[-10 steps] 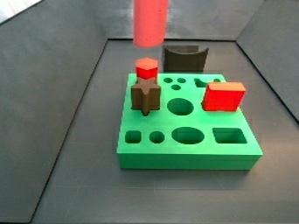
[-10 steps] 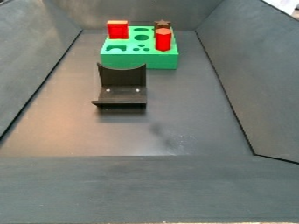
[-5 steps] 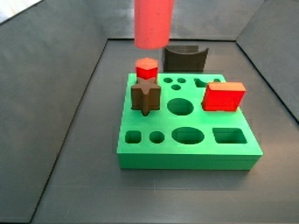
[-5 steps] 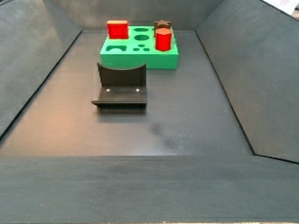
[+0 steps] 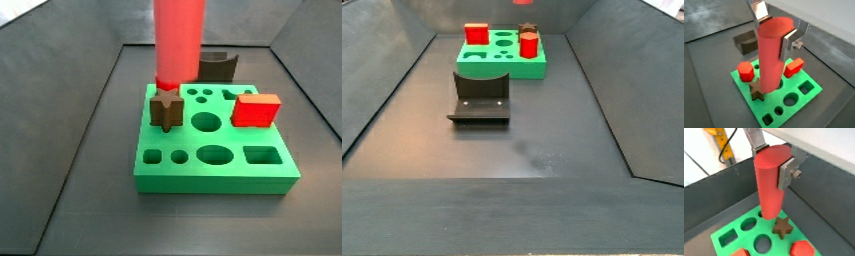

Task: Pick up the oval object. Move up. Place the oval object on the fixture. Regrasp the oval object. Move to above the board. Insert the oval object.
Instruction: Insert the oval object.

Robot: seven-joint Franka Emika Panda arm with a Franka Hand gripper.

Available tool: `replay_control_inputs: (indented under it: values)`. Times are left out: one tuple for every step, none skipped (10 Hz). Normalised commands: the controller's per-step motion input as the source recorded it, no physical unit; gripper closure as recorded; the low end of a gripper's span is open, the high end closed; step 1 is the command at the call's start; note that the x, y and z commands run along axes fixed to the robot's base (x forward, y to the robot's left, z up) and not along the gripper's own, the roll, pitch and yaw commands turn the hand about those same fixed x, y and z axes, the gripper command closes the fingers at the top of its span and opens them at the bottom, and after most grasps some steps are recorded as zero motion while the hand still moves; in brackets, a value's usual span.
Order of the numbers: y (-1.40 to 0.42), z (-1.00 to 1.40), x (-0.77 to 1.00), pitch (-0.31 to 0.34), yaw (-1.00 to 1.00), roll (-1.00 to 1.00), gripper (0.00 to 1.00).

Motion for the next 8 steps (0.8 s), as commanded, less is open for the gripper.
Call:
replay_control_inputs:
  values:
    - [0.0, -0.03, 0.0, 0.0, 0.0, 0.0, 1.0]
    - [-0.28, -0.45, 0.25, 0.0, -0.05, 0.04, 1.0]
    - [-0.27, -0.37, 0.35, 0.0, -0.3, 0.01, 1.0]
    - [-0.16, -0.26, 0.41, 0.0, -0.24, 0.0, 1.0]
    - [-0.1, -0.23, 0.42, 0.0, -0.19, 0.0, 1.0]
    - [-0.17, -0.26, 0.4, 0.0, -0.25, 0.0, 1.0]
    - [-0.21, -0.31, 0.43, 0.0, -0.24, 0.0, 1.0]
    - [-0.2, -0.33, 0.44, 0.0, -0.25, 0.0, 1.0]
